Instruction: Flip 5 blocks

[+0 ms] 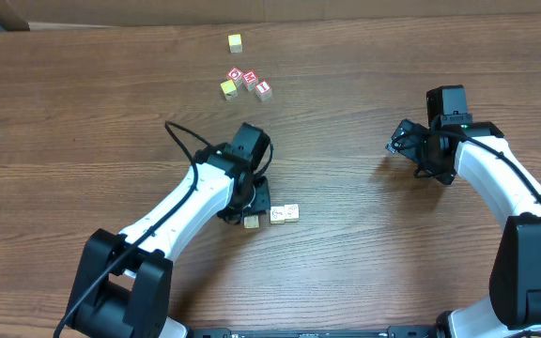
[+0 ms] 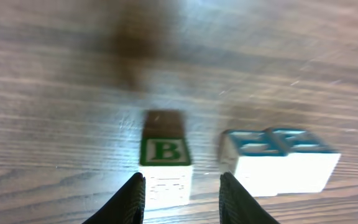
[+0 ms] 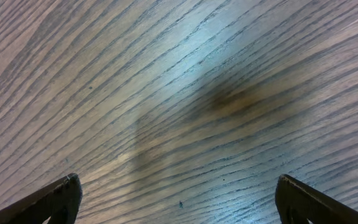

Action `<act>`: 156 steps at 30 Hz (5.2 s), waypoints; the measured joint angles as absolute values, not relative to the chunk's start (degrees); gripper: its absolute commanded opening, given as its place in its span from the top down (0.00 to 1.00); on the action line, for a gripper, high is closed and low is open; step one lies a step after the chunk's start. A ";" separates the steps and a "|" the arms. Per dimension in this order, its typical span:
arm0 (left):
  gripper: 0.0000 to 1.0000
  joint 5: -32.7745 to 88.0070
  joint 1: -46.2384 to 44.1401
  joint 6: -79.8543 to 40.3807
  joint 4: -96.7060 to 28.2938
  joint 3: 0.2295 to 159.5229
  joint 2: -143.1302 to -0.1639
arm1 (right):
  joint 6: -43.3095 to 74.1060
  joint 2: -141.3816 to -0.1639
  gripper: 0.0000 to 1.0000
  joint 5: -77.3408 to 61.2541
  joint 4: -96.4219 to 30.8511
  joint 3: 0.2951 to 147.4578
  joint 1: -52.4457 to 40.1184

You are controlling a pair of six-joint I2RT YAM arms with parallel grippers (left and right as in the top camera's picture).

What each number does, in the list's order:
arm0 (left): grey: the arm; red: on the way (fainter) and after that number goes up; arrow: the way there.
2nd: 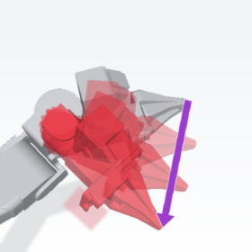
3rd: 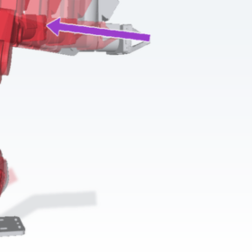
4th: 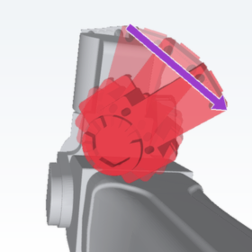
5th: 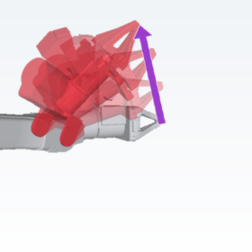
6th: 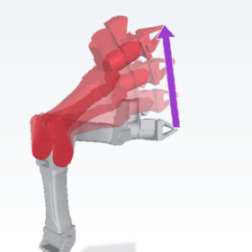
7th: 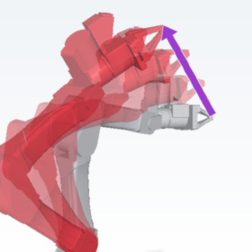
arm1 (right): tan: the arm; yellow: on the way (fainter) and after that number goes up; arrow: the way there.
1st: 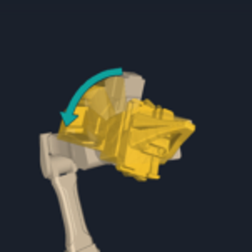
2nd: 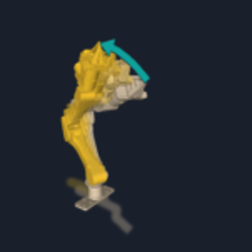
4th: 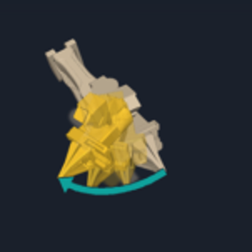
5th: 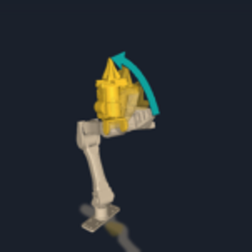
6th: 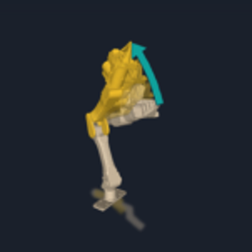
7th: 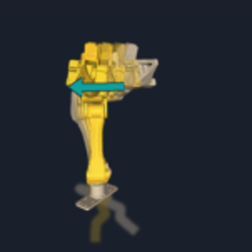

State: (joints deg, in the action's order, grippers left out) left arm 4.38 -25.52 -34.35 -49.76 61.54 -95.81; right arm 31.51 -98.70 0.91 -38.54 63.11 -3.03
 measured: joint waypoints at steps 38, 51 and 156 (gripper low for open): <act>0.96 -1.69 -24.12 -33.98 -48.99 52.42 -95.81 | 31.48 -98.70 0.00 0.91 -38.54 63.11 -3.03; 0.94 1.63 -24.12 -34.00 -43.42 51.83 -95.81 | 31.51 -98.70 0.00 0.89 -38.57 63.11 -3.05; 0.86 -5.87 -20.25 -10.70 -55.68 90.15 -121.34 | 31.48 -98.70 0.00 0.89 -38.57 63.11 -3.05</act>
State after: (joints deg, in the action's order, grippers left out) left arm -5.87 -20.25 -10.70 -55.68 90.15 -121.34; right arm 31.48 -98.70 0.89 -38.57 63.11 -3.05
